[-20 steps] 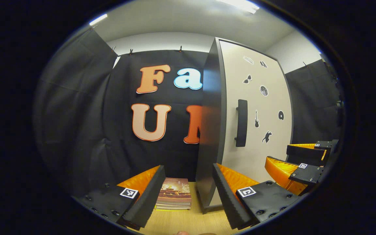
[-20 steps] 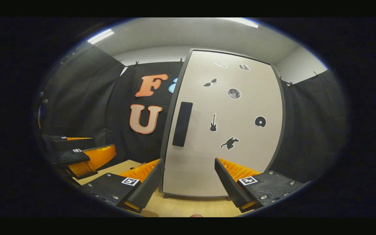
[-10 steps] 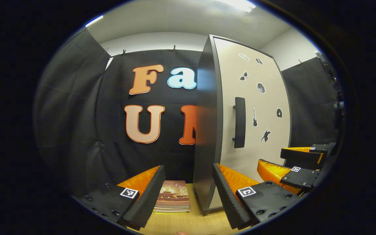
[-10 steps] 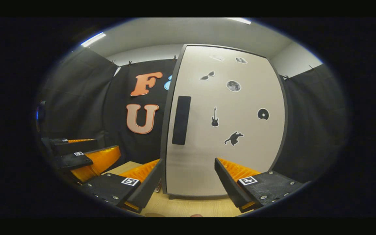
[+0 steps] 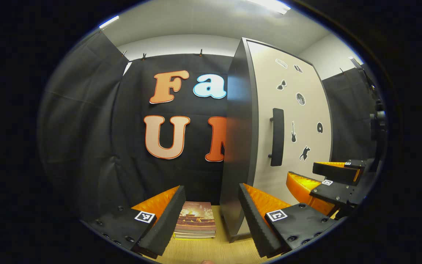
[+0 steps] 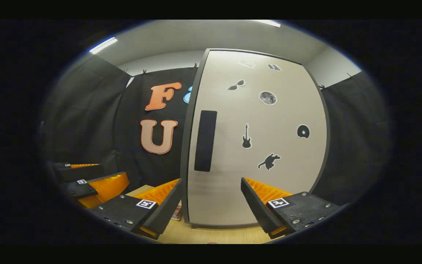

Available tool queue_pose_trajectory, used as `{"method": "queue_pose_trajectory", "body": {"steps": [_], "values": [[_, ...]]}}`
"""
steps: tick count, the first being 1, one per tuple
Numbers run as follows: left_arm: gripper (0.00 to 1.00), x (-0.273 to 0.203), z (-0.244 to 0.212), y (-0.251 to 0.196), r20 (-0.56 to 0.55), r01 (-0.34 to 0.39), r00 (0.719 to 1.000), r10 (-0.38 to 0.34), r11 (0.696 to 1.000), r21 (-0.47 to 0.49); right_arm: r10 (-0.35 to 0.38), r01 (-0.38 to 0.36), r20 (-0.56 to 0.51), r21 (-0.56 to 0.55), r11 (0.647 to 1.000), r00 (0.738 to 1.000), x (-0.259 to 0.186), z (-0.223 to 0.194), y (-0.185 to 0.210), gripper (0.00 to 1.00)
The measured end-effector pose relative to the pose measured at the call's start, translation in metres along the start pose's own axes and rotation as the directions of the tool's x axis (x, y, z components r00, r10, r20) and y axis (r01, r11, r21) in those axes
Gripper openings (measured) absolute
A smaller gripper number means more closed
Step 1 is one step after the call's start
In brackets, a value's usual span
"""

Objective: Open the cabinet door with the right hand, grasp the bottle in the cabinet with the left hand and place it on the coaster, then close the cabinet door with the right hand.

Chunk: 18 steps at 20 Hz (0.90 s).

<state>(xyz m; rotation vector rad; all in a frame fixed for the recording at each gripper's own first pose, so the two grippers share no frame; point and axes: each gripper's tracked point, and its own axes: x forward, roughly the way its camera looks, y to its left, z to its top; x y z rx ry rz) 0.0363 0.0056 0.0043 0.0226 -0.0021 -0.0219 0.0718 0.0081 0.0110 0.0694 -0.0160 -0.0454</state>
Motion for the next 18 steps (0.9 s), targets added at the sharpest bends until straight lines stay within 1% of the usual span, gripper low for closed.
{"method": "queue_pose_trajectory", "body": {"steps": [3, 4, 5, 6, 9, 10, 11, 13, 14, 15, 16, 17, 18], "values": [[0.95, 0.001, -0.002, 0.008, -0.006, -0.015, 1.0, 0.015, 1.0, -0.006, -0.001, 0.0, 0.02, 0.03, 1.0, 1.0, 0.026, 0.018, 0.001, 0.94], [0.96, 0.002, -0.003, 0.011, -0.01, -0.018, 1.0, 0.017, 1.0, -0.01, 0.008, -0.01, 0.027, 0.051, 0.999, 1.0, 0.036, 0.024, 0.004, 0.93], [0.95, 0.002, -0.004, 0.014, -0.012, -0.023, 1.0, 0.023, 1.0, -0.012, 0.011, -0.012, 0.026, 0.069, 0.998, 1.0, 0.044, 0.027, 0.005, 0.89], [0.95, 0.003, -0.006, 0.018, -0.015, -0.029, 0.999, 0.029, 0.999, -0.013, 0.015, -0.017, 0.023, 0.084, 0.996, 1.0, 0.05, 0.029, 0.007, 0.9], [0.95, 0.006, -0.008, 0.026, -0.022, -0.037, 0.999, 0.037, 0.999, -0.014, 0.016, -0.017, 0.019, 0.104, 0.994, 1.0, 0.066, 0.034, 0.011, 0.83], [0.95, 0.006, -0.009, 0.028, -0.023, -0.037, 0.999, 0.037, 0.999, -0.012, 0.007, -0.009, 0.017, 0.101, 0.995, 1.0, 0.071, 0.034, 0.011, 0.74], [0.95, 0.007, -0.009, 0.031, -0.023, -0.038, 0.999, 0.038, 0.999, -0.011, -0.001, 0.0, 0.012, 0.095, 0.995, 1.0, 0.075, 0.033, 0.01, 0.76], [0.95, 0.01, -0.01, 0.034, -0.021, -0.032, 0.999, 0.032, 0.999, -0.011, -0.018, 0.018, 0.003, 0.09, 0.996, 1.0, 0.081, 0.031, 0.011, 0.68], [0.95, 0.012, -0.01, 0.035, -0.022, -0.028, 0.999, 0.027, 1.0, -0.009, -0.024, 0.024, -0.003, 0.091, 0.996, 1.0, 0.083, 0.031, 0.012, 0.61], [0.95, 0.013, -0.01, 0.036, -0.021, -0.023, 1.0, 0.023, 1.0, -0.008, -0.034, 0.034, 0.003, 0.091, 0.995, 0.999, 0.082, 0.031, 0.011, 0.62], [0.94, 0.015, -0.01, 0.037, -0.019, -0.017, 1.0, 0.017, 1.0, -0.008, -0.037, 0.036, 0.002, 0.099, 0.994, 0.999, 0.084, 0.03, 0.013, 0.47], [0.94, 0.016, -0.011, 0.038, -0.021, -0.011, 1.0, 0.011, 1.0, -0.007, -0.046, 0.045, 0.006, 0.108, 0.993, 0.999, 0.082, 0.032, 0.014, 0.38], [0.95, 0.018, -0.012, 0.039, -0.024, -0.003, 1.0, 0.003, 1.0, -0.008, -0.05, 0.05, 0.003, 0.11, 0.993, 0.999, 0.083, 0.031, 0.014, 0.35]]}}
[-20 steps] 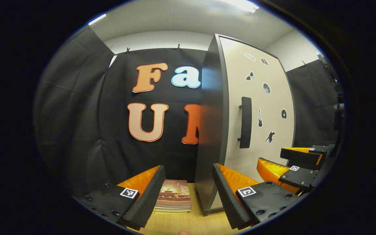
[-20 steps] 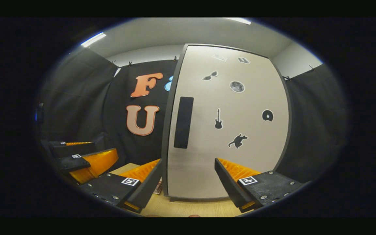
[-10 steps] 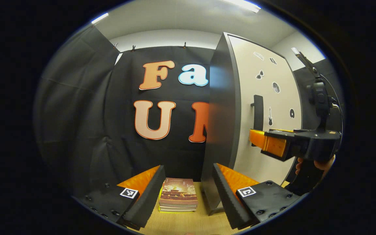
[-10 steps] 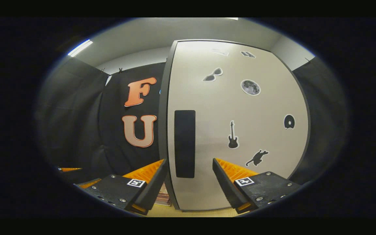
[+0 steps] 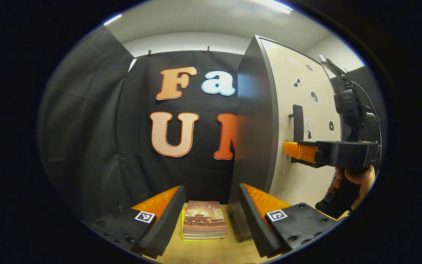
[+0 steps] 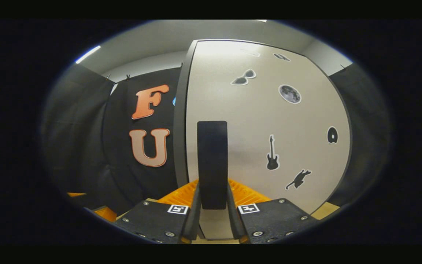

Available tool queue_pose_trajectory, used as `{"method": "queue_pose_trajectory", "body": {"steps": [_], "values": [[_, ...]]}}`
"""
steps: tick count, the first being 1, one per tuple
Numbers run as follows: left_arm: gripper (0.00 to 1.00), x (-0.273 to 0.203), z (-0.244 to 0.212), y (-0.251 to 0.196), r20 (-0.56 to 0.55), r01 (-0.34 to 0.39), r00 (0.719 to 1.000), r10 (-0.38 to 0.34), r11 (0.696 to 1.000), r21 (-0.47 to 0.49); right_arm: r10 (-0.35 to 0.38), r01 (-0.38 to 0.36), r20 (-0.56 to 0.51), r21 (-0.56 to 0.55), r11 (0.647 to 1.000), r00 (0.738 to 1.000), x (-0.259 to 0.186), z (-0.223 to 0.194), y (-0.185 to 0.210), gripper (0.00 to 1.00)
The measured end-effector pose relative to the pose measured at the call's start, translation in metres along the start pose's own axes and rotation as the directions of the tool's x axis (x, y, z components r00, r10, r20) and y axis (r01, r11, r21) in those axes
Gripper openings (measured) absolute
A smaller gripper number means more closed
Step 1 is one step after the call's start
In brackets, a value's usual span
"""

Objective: Open the cabinet door with the right hand, grasp the bottle in the cabinet with the left hand and place it on the coaster, then close the cabinet door with the right hand.

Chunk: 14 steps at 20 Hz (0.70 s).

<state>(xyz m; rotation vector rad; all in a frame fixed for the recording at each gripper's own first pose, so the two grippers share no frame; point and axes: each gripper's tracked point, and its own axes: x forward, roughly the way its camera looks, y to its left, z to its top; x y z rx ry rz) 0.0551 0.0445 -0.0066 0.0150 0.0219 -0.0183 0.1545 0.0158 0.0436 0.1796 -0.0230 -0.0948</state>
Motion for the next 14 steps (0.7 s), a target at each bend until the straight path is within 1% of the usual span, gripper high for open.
{"method": "queue_pose_trajectory", "body": {"steps": [1, 2, 3, 5, 6, 7, 8, 9, 11, 12, 13, 14], "values": [[0.94, 0.0, -0.003, 0.0, -0.002, 0.009, 1.0, -0.009, 1.0, -0.001, -0.004, 0.004, 0.003, 0.005, 1.0, 1.0, 0.0, 0.001, 0.0, 0.33], [0.95, 0.001, -0.004, 0.002, -0.006, 0.019, 1.0, -0.019, 1.0, -0.003, -0.008, 0.008, 0.005, 0.02, 1.0, 1.0, 0.0, 0.001, 0.0, 0.24], [0.94, 0.003, -0.006, 0.002, -0.011, 0.031, 0.999, -0.031, 1.0, -0.005, -0.013, 0.013, 0.014, 0.036, 0.999, 1.0, -0.002, 0.001, 0.0, 0.26], [0.94, 0.008, -0.01, 0.001, -0.024, 0.062, 0.998, -0.062, 0.998, -0.008, -0.035, 0.033, 0.031, 0.054, 0.998, 0.999, -0.003, 0.003, -0.002, 0.2], [0.95, 0.012, -0.011, 0.001, -0.029, 0.077, 0.997, -0.077, 0.997, -0.008, -0.04, 0.038, 0.034, 0.052, 0.998, 0.999, -0.004, 0.003, -0.002, 0.13], [0.95, 0.016, -0.011, 0.002, -0.033, 0.09, 0.995, -0.09, 0.996, -0.009, -0.043, 0.041, 0.04, 0.057, 0.998, 0.998, -0.007, 0.004, -0.002, 0.12], [0.94, 0.018, -0.012, 0.002, -0.035, 0.103, 0.994, -0.103, 0.995, -0.01, -0.047, 0.044, 0.04, 0.067, 0.997, 0.998, -0.011, 0.005, -0.002, 0.13], [0.95, 0.02, -0.013, 0.0, -0.039, 0.111, 0.993, -0.111, 0.994, -0.007, -0.054, 0.051, 0.039, 0.071, 0.996, 0.998, -0.015, 0.006, -0.002, 0.13], [0.95, 0.018, -0.01, -0.002, -0.032, 0.113, 0.993, -0.113, 0.994, 0.003, -0.076, 0.074, 0.042, 0.062, 0.995, 0.996, -0.025, 0.006, -0.004, 0.13], [0.95, 0.017, -0.008, -0.005, -0.025, 0.118, 0.993, -0.118, 0.993, 0.005, -0.086, 0.083, 0.047, 0.06, 0.995, 0.995, -0.033, 0.009, -0.005, 0.13], [0.94, 0.017, -0.007, -0.009, -0.019, 0.126, 0.992, -0.125, 0.992, 0.003, -0.092, 0.089, 0.05, 0.066, 0.994, 0.995, -0.042, 0.011, -0.007, 0.1], [0.94, 0.016, -0.006, -0.014, -0.02, 0.134, 0.991, -0.134, 0.991, 0.0, -0.095, 0.091, 0.051, 0.072, 0.993, 0.994, -0.056, 0.012, -0.011, 0.1]]}}
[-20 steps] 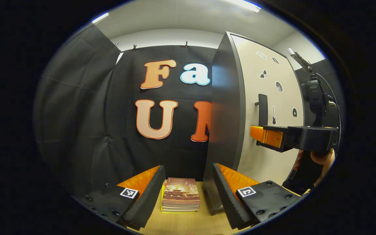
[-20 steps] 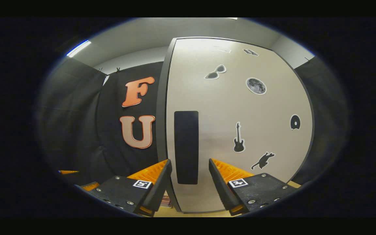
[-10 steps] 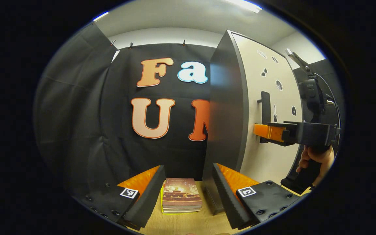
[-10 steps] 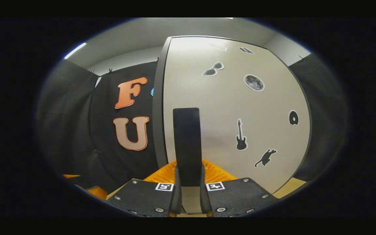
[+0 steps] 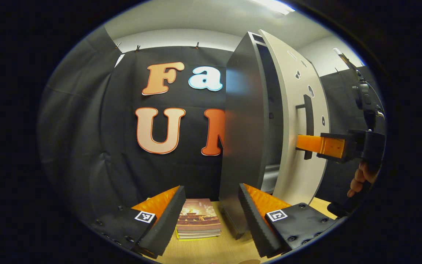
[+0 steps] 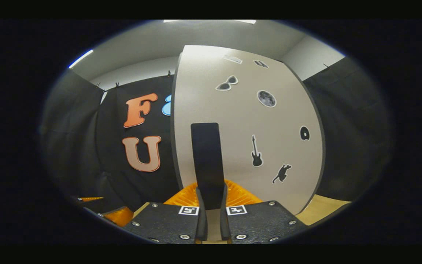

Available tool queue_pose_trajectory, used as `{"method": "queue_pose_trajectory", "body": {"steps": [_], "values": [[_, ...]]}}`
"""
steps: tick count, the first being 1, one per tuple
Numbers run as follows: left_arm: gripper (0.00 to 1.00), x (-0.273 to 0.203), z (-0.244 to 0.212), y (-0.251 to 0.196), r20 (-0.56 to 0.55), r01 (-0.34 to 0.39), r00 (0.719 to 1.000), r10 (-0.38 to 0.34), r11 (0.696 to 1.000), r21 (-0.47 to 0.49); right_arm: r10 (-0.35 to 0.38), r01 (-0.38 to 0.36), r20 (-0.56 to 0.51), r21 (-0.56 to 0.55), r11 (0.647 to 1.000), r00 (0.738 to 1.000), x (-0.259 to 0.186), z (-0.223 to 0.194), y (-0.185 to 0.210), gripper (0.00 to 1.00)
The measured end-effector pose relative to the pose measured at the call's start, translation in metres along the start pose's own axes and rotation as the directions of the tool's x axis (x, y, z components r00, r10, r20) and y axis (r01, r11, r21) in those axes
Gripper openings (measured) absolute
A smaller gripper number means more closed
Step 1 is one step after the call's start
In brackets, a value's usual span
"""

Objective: Open the cabinet door with the right hand, grasp the bottle in the cabinet with the left hand and place it on the coaster, then close the cabinet door with the right hand.

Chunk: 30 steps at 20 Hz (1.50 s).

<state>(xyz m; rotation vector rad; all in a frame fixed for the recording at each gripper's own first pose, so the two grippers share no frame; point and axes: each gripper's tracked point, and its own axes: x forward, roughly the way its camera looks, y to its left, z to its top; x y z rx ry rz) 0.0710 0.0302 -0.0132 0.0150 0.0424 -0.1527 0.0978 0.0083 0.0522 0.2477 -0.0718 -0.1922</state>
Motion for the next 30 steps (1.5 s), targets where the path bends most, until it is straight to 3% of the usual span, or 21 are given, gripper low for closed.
{"method": "queue_pose_trajectory", "body": {"steps": [3, 4, 10, 16, 21, 24, 27, 28, 30], "values": [[0.95, -0.01, 0.007, -0.025, 0.018, 0.021, 1.0, -0.02, 1.0, -0.023, 0.011, -0.011, 0.005, 0.009, 1.0, 1.0, -0.042, 0.002, -0.021, 0.15], [0.94, -0.014, 0.009, -0.032, 0.024, 0.02, 1.0, -0.019, 1.0, -0.021, 0.017, -0.017, 0.006, 0.011, 1.0, 1.0, -0.052, 0.004, -0.027, 0.1], [0.95, -0.052, 0.015, -0.104, 0.056, 0.018, 0.998, -0.017, 1.0, -0.024, 0.057, -0.057, 0.005, 0.027, 0.998, 0.998, -0.139, 0.017, -0.094, 0.12], [0.95, -0.11, 0.001, -0.179, 0.022, 0.01, 1.0, -0.007, 0.994, -0.112, 0.027, -0.027, -0.002, 0.044, 0.999, 1.0, -0.193, 0.033, -0.182, 0.11], [0.95, -0.141, 0.002, -0.195, 0.013, -0.041, 0.999, 0.043, 0.99, -0.132, -0.025, 0.026, -0.022, 0.021, 0.999, 0.999, -0.214, 0.041, -0.242, 0.1], [0.96, -0.142, 0.009, -0.197, 0.029, -0.054, 0.998, 0.057, 0.993, -0.109, -0.062, 0.062, -0.019, -0.029, 0.998, 0.998, -0.216, 0.048, -0.271, 0.05], [0.95, -0.136, 0.018, -0.2, 0.054, -0.063, 0.996, 0.067, 0.995, -0.072, -0.093, 0.092, -0.026, -0.036, 0.995, 0.995, -0.218, 0.051, -0.299, 0.08], [0.95, -0.131, 0.019, -0.206, 0.058, -0.049, 0.997, 0.053, 0.996, -0.068, -0.102, 0.101, -0.022, -0.041, 0.994, 0.995, -0.219, 0.053, -0.306, 0.04], [0.95, -0.124, 0.022, -0.217, 0.064, -0.019, 0.998, 0.023, 0.998, -0.064, -0.121, 0.12, -0.005, -0.056, 0.991, 0.993, -0.221, 0.059, -0.322, 0.13]]}}
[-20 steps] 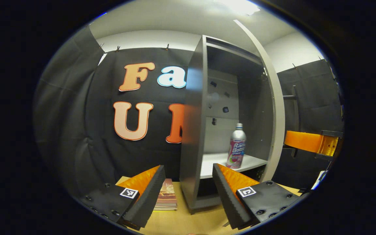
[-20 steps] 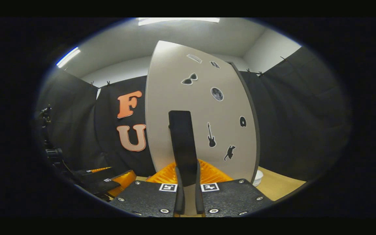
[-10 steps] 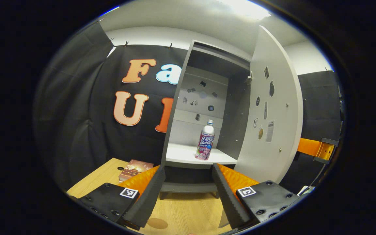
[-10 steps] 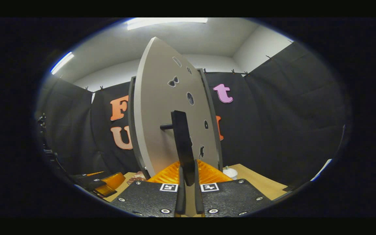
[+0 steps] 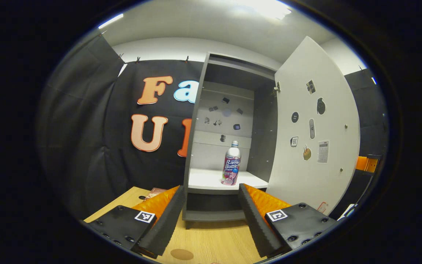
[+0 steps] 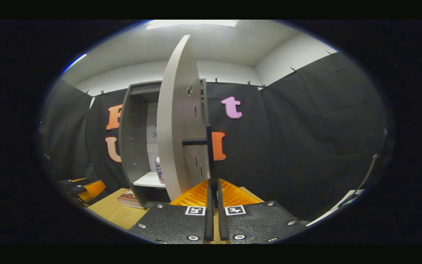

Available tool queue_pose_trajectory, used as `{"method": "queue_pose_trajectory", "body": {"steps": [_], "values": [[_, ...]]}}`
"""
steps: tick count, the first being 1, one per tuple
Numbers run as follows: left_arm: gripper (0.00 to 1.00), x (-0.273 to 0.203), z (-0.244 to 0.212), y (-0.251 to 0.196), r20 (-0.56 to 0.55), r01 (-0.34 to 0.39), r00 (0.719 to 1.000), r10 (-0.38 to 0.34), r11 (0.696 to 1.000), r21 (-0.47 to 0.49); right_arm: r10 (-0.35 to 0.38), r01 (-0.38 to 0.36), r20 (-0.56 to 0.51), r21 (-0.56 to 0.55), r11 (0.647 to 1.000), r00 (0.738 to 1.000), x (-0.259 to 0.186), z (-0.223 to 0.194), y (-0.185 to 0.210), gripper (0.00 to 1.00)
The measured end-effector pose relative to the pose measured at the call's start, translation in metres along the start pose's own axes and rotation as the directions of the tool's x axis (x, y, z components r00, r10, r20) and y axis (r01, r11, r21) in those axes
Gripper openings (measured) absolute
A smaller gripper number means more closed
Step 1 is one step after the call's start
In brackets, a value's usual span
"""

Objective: Open the cabinet door with the right hand, grasp the bottle in the cabinet with the left hand and place it on the coaster, then close the cabinet door with the right hand.

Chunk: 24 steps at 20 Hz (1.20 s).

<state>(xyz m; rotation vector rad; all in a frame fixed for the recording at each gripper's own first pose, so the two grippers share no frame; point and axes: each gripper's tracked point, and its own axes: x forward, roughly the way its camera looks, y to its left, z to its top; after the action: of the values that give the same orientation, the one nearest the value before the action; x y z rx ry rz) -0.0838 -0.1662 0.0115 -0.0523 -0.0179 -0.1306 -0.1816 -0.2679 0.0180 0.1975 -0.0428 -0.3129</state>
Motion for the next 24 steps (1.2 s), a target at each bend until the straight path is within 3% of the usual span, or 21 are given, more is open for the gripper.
{"method": "queue_pose_trajectory", "body": {"steps": [3, 4, 6, 11, 16, 17, 18, 19, 22, 23, 24], "values": [[0.95, 0.008, 0.001, -0.017, 0.001, 0.041, 0.999, -0.041, 0.999, 0.011, 0.032, -0.032, -0.01, -0.003, 0.999, 0.999, -0.002, -0.002, -0.008, 0.14], [0.95, 0.01, 0.001, -0.023, -0.002, 0.061, 0.998, -0.061, 0.998, 0.013, 0.03, -0.03, -0.012, -0.012, 0.999, 0.999, -0.002, -0.002, -0.015, 0.05], [0.94, 0.014, 0.001, -0.032, -0.008, 0.084, 0.996, -0.084, 0.996, 0.02, 0.023, -0.023, -0.024, -0.008, 1.0, 0.999, -0.001, -0.002, -0.021, 0.19], [0.94, 0.014, -0.005, -0.043, -0.03, 0.119, 0.992, -0.119, 0.993, 0.016, -0.034, 0.035, -0.034, 0.015, 0.999, 0.999, -0.016, -0.001, -0.028, 0.38], [0.94, 0.003, -0.01, -0.046, -0.046, 0.127, 0.991, -0.127, 0.992, -0.01, -0.106, 0.106, -0.039, -0.009, 0.994, 0.994, -0.045, -0.003, -0.041, 0.41], [0.95, 0.002, -0.01, -0.044, -0.048, 0.126, 0.991, -0.127, 0.992, -0.018, -0.104, 0.104, -0.038, -0.013, 0.995, 0.994, -0.05, -0.002, -0.043, 0.46], [0.94, -0.001, -0.009, -0.043, -0.048, 0.124, 0.991, -0.125, 0.992, -0.023, -0.087, 0.087, -0.045, -0.004, 0.996, 0.995, -0.057, -0.003, -0.035, 0.37], [0.95, -0.002, -0.007, -0.041, -0.048, 0.119, 0.992, -0.12, 0.993, -0.024, -0.072, 0.072, -0.055, 0.006, 0.997, 0.996, -0.063, -0.006, -0.029, 0.43], [0.95, -0.003, -0.002, -0.034, -0.039, 0.102, 0.994, -0.102, 0.995, -0.004, -0.034, 0.034, -0.061, 0.004, 0.999, 0.998, -0.077, -0.01, -0.01, 0.45], [0.95, -0.004, -0.002, -0.033, -0.037, 0.099, 0.994, -0.098, 0.995, 0.002, -0.014, 0.014, -0.062, 0.006, 1.0, 0.998, -0.081, -0.012, 0.0, 0.41], [0.95, -0.005, -0.002, -0.031, -0.035, 0.097, 0.995, -0.096, 0.995, 0.005, 0.009, -0.008, -0.065, 0.008, 1.0, 0.998, -0.084, -0.015, 0.012, 0.46]]}}
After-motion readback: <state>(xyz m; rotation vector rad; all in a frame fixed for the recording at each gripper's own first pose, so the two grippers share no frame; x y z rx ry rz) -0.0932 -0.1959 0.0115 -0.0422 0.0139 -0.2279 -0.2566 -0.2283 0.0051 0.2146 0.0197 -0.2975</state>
